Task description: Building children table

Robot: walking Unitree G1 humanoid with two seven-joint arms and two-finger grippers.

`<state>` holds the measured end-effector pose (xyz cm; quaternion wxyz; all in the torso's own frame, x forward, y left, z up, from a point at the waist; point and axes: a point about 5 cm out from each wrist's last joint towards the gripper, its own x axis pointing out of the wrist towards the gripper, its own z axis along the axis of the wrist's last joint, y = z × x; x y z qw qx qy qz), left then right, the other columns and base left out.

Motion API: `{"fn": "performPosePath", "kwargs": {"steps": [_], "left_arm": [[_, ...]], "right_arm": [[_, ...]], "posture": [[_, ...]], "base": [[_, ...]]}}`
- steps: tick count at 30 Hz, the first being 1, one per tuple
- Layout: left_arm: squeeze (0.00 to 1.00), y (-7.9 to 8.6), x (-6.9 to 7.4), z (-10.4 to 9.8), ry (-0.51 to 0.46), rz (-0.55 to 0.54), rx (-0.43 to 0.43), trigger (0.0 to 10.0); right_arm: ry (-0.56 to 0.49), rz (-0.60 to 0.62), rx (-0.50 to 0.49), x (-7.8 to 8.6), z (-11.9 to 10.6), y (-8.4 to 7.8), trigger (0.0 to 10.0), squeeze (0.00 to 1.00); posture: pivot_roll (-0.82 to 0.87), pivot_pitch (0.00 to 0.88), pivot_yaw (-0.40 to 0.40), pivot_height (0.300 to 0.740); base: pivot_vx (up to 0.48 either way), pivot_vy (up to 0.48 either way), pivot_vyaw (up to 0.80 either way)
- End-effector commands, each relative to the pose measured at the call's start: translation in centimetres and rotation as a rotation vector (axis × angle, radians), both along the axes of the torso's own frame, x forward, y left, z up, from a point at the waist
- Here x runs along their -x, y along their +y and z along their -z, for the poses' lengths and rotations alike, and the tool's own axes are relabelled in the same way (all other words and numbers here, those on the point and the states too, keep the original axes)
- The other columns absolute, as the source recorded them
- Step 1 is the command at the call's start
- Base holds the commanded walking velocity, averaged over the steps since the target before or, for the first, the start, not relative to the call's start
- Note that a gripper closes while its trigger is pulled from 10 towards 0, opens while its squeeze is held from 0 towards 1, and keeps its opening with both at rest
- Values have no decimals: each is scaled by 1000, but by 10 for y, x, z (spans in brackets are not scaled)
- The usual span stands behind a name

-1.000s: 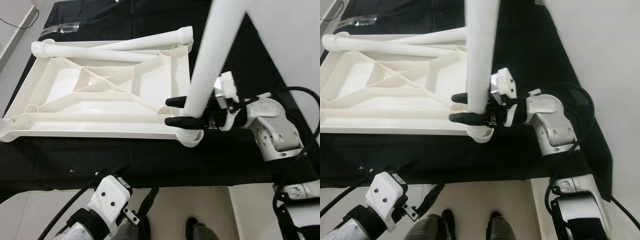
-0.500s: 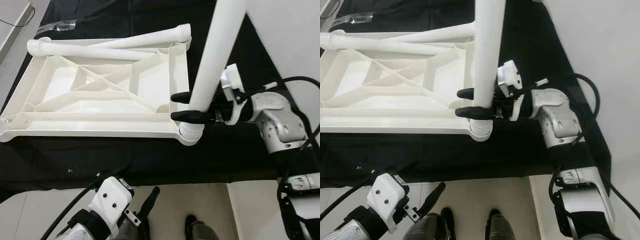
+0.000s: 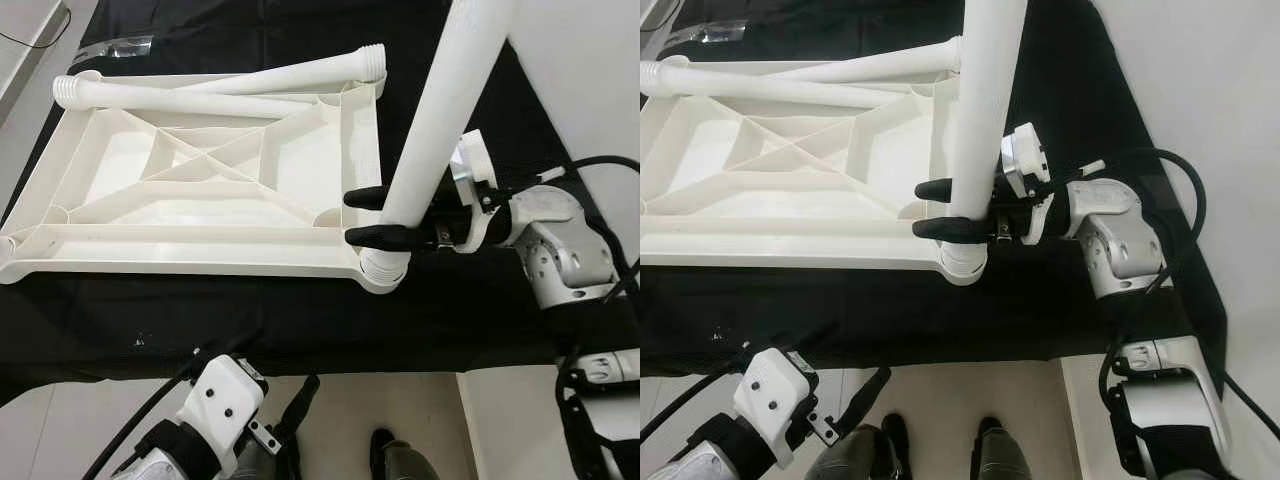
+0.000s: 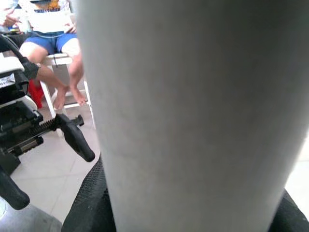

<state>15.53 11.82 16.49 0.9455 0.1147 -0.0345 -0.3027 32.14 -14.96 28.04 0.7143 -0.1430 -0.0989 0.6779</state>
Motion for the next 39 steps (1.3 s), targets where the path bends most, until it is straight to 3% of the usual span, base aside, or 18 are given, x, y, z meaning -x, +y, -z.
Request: {"fn": "performPosePath", "kwargs": {"steps": [1,9,17,39], "left_arm": [[0,-2,4,0,2,14,0,10000],[0,-2,4,0,-4,10,0,10000],[0,-2,3,-1,-7,8,1,10000],[0,-4,2,0,-11,5,4,10000]], "right_arm": [[77,-70,65,5,23,12,10000,0],[37,-91,170,5,32,20,10000,0],[34,-77,174,1,29,19,10000,0],[106,208,149,-15,41,12,10000,0]], "posture": [[15,349,40,740],[17,356,35,740],[14,359,34,740],[4,360,29,740]], "base": [[0,0,0],[0,0,0],[0,0,0],[0,0,0]]}}
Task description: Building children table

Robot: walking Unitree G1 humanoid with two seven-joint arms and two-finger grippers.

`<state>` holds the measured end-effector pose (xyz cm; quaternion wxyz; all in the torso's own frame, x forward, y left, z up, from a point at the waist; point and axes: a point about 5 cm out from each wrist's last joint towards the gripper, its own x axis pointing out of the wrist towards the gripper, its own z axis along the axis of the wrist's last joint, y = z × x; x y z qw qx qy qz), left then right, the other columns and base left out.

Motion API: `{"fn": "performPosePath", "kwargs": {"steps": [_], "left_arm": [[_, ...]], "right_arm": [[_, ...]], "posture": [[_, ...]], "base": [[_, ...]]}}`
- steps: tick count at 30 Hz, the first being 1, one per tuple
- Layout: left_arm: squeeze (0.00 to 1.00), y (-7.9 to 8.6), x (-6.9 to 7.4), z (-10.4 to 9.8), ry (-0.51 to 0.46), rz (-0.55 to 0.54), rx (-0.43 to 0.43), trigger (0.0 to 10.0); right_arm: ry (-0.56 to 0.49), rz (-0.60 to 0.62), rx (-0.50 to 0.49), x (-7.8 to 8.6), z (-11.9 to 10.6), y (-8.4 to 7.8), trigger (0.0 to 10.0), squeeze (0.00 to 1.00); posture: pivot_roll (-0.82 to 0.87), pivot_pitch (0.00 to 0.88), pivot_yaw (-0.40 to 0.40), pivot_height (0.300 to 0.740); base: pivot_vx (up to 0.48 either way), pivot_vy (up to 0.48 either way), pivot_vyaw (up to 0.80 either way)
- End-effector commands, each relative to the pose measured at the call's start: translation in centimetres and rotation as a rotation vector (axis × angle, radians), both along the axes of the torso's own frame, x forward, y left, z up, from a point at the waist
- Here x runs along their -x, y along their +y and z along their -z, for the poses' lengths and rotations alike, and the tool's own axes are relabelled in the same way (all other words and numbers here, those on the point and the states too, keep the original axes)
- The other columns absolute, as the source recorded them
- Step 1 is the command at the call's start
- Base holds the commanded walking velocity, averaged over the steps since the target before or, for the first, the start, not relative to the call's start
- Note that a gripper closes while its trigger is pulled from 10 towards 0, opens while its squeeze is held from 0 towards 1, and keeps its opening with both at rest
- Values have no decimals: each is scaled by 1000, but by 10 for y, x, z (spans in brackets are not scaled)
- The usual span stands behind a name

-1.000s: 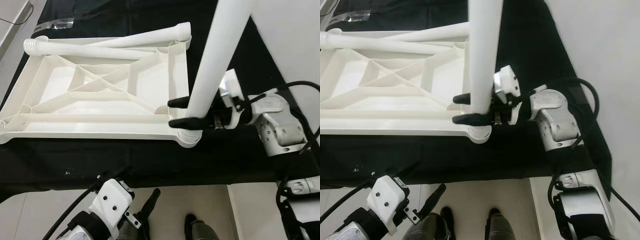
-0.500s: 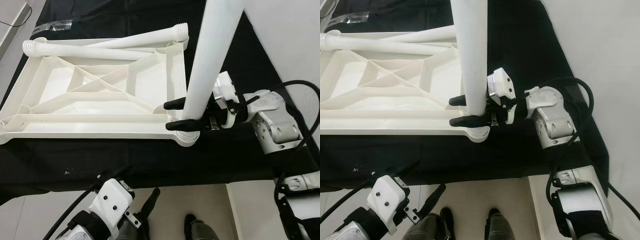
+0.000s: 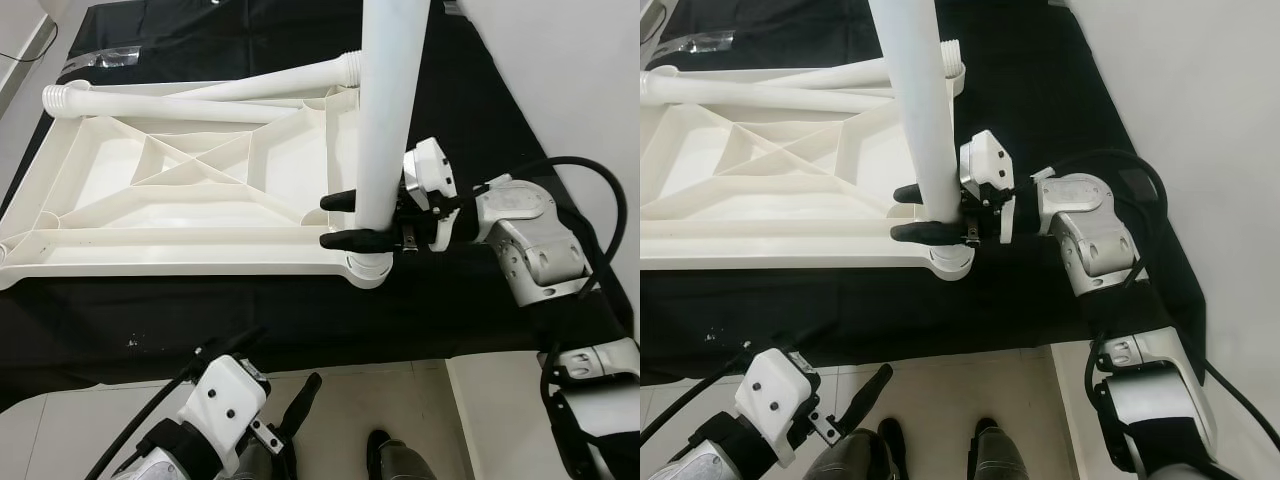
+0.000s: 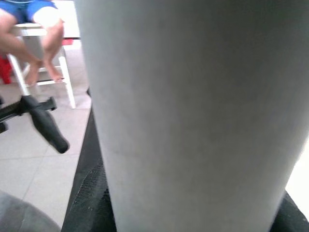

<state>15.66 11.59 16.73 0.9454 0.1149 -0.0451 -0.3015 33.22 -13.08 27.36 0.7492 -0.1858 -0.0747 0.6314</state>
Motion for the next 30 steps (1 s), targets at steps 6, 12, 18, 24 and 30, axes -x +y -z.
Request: {"fn": "performPosePath", "kwargs": {"steps": [6,12,18,24,30], "left_arm": [[0,-2,3,2,9,7,-1,10000],[0,-2,1,3,8,5,-1,10000],[0,-1,0,4,7,4,-2,10000],[0,0,-2,4,3,1,-6,10000],[0,1,-7,6,-6,-1,-15,10000]], "right_arm": [[149,230,31,-6,40,-11,10000,0],[148,393,-26,-1,42,-18,10000,0],[142,539,-79,10,47,-19,10000,0],[92,1229,-196,36,71,-21,10000,0],[67,1235,-294,53,73,19,10000,0]], "posture": [[-2,360,32,740],[-15,355,29,740],[-22,350,24,740],[-21,346,21,740],[-14,320,34,740]], "base": [[0,0,0],[0,0,0],[0,0,0],[0,0,0],[0,0,0]]}}
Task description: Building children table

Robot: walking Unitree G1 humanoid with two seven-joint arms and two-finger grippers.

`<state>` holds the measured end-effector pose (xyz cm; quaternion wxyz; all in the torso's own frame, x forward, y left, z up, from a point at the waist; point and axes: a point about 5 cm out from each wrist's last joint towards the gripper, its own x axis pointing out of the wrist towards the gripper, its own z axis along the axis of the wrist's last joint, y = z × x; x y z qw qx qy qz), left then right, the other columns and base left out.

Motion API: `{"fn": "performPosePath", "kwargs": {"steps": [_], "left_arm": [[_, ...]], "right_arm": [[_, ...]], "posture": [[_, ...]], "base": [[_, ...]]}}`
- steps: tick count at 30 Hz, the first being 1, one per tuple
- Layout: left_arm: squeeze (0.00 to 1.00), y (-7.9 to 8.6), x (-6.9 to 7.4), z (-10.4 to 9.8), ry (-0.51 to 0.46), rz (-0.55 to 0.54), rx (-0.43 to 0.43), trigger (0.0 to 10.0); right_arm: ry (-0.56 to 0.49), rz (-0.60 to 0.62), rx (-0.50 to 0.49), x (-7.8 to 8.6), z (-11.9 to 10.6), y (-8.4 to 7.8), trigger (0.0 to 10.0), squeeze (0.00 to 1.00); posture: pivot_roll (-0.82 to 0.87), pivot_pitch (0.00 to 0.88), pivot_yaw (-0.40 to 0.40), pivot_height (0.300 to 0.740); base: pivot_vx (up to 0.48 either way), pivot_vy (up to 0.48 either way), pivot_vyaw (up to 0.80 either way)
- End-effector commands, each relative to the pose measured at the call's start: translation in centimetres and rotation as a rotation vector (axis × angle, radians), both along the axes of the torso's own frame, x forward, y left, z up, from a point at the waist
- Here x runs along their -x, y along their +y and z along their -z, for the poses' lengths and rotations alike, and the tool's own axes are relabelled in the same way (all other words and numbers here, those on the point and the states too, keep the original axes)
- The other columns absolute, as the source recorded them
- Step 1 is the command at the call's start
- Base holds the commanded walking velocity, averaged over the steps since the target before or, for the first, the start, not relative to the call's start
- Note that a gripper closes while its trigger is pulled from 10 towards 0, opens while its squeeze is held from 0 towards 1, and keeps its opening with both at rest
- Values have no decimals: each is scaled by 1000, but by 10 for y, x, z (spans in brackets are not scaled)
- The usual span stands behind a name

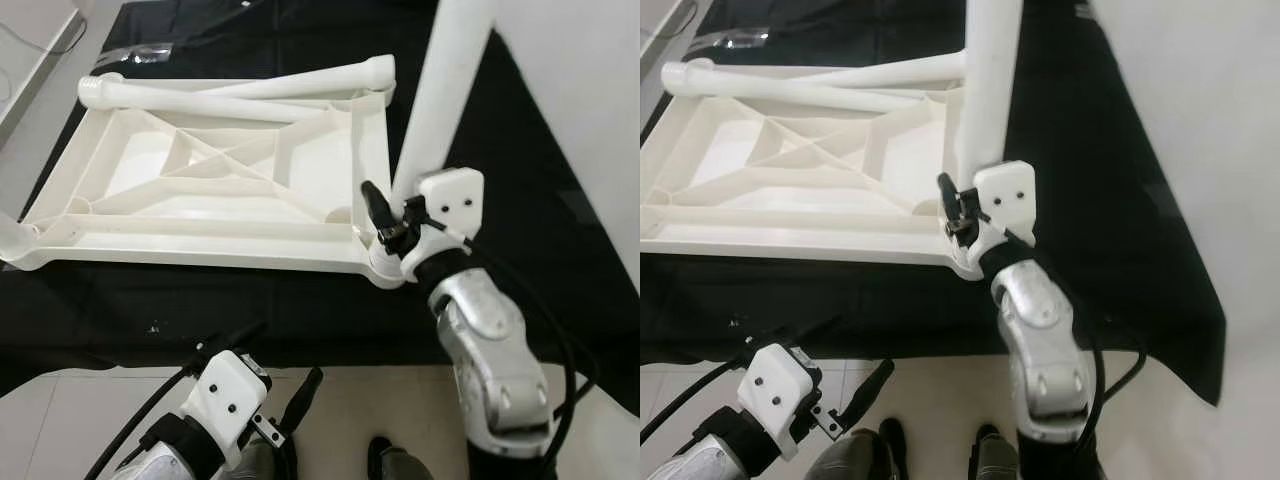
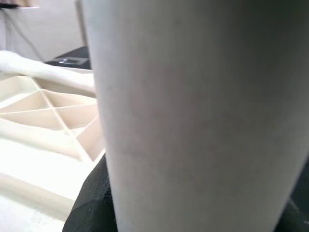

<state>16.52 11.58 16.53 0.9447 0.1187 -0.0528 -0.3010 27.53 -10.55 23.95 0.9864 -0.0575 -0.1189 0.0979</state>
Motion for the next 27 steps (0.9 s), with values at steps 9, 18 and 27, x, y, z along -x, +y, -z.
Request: {"fn": "performPosePath", "kwargs": {"steps": [9,18,27], "left_arm": [[0,2,-9,3,-17,-31,-17,10000],[0,27,-47,-24,-135,-205,33,10000],[0,27,-104,-121,-283,-5,347,10000]], "right_arm": [[217,94,15,-6,44,2,10000,0],[168,109,-60,-2,44,3,10000,0],[115,54,-54,-4,43,14,10000,0]], "posture": [[-14,271,28,740],[-9,227,37,740],[-10,199,64,740]], "base": [[0,0,0],[0,0,0],[0,0,0]]}}
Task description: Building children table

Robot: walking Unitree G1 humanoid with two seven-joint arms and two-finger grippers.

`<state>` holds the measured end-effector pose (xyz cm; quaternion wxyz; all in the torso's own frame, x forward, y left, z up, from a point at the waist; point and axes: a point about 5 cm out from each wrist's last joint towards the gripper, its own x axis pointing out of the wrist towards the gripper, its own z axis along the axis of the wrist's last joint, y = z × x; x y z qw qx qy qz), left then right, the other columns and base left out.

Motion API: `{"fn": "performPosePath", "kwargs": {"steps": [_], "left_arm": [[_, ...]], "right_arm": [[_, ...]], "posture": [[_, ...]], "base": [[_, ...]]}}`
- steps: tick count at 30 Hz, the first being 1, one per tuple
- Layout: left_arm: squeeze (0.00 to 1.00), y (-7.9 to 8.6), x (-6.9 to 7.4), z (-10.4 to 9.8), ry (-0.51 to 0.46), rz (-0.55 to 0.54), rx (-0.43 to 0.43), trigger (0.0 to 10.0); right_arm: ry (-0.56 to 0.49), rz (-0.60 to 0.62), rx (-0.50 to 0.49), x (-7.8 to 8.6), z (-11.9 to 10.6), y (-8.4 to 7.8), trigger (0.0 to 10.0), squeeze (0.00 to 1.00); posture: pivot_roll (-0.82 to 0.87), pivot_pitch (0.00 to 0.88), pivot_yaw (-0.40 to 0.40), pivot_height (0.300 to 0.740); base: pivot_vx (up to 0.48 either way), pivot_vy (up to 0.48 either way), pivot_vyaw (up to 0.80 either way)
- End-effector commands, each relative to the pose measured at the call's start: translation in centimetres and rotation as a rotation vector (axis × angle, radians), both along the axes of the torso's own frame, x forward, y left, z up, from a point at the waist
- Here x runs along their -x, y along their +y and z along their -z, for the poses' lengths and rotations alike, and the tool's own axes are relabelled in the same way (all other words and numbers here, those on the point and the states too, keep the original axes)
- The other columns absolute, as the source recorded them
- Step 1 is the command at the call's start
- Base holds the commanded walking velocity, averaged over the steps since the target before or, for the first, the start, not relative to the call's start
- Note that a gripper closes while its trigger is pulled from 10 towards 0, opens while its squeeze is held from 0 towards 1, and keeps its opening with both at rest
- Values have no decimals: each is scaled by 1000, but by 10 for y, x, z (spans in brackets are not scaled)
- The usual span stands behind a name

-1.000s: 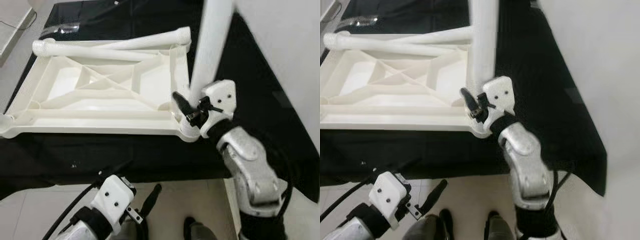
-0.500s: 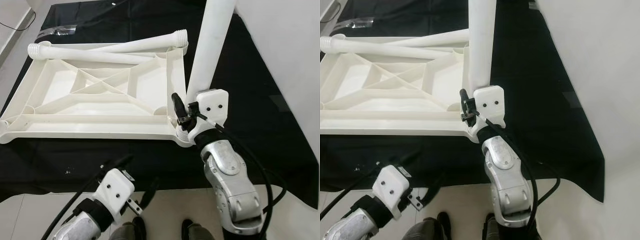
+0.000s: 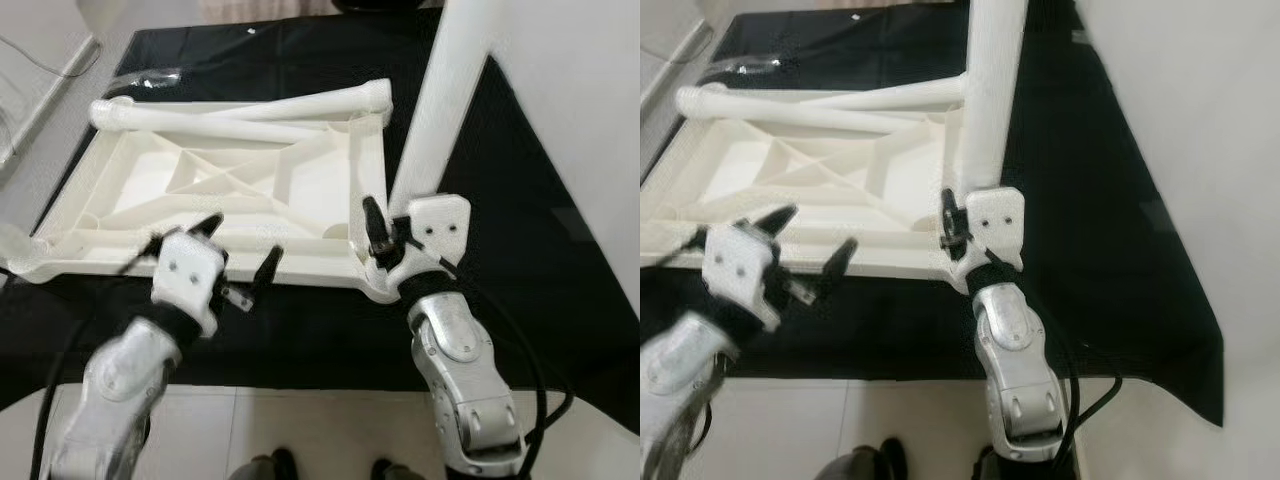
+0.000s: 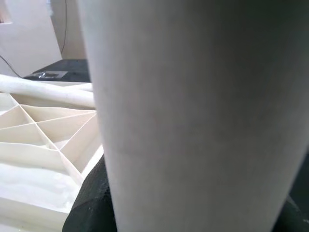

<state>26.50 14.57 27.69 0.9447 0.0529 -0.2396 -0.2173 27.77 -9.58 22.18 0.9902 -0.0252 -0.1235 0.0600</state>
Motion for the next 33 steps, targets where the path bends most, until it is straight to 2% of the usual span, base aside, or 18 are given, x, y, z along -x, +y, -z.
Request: {"fn": "performPosePath", "kwargs": {"steps": [1,2,3,4,5,6,9,10,12,13,14,16,18,20,28,30,32,33], "left_arm": [[0,-3,-4,-9,33,122,83,10000],[0,-9,-9,-24,27,224,121,10000],[0,-9,-9,-24,27,224,121,10000],[0,-15,-11,-36,12,313,129,10000],[0,-15,-11,-36,12,313,129,10000],[0,-21,-15,-48,4,404,135,10000],[0,-42,-19,-67,4,682,68,10000],[0,-42,-19,-67,4,682,68,10000],[0,-51,-22,-77,6,786,42,10000],[0,-51,-22,-77,6,786,42,10000],[0,-55,-23,-82,6,835,31,10000],[0,-55,-23,-82,6,835,31,10000],[0,-61,-27,-92,18,935,-11,10000],[0,-63,-29,-96,29,967,-26,10000],[0,-80,-43,-103,68,997,-130,10000],[0,-90,-52,-103,99,969,-185,0],[0,-90,-52,-103,99,969,-185,0],[0,-95,-56,-102,108,941,-215,0]], "right_arm": [[121,-17,16,-2,25,5,10000,0],[113,-25,17,-3,24,7,10000,0],[113,-25,17,-3,24,7,10000,0],[106,-32,19,-4,22,9,10000,0],[106,-32,19,-4,22,9,10000,0],[98,-42,20,-5,21,11,10000,0],[81,-73,19,-7,17,19,10000,0],[81,-73,19,-7,17,19,10000,0],[72,-84,19,-8,16,22,10000,0],[72,-84,19,-8,16,22,10000,0],[68,-87,19,-8,15,23,10000,0],[68,-87,19,-8,15,23,10000,0],[55,-96,21,-9,14,25,10000,0],[50,-99,21,-9,14,26,10000,0],[39,-114,21,-9,12,28,10000,0],[34,-123,20,-9,11,30,10000,0],[34,-123,20,-9,11,30,10000,0],[30,-127,21,-9,10,31,10000,0]], "posture": [[-10,199,64,740],[-8,195,66,740],[-8,195,66,740],[-7,193,66,740],[-7,193,66,740],[-6,187,66,740],[-6,177,69,740],[-6,177,69,740],[-11,177,71,740],[-11,177,71,740],[-11,177,71,740],[-11,177,71,740],[-23,180,76,740],[-23,180,76,740],[-18,185,74,740],[-23,185,76,740],[-23,185,76,740],[-25,184,77,740]], "base": [[0,0,0],[0,0,0],[0,0,0],[0,0,0],[0,0,0],[0,0,0],[0,0,0],[0,0,0],[0,0,0],[0,0,0],[0,0,0],[0,0,0],[0,0,0],[0,0,0],[0,0,0],[0,0,0],[0,0,0],[0,0,0]]}}
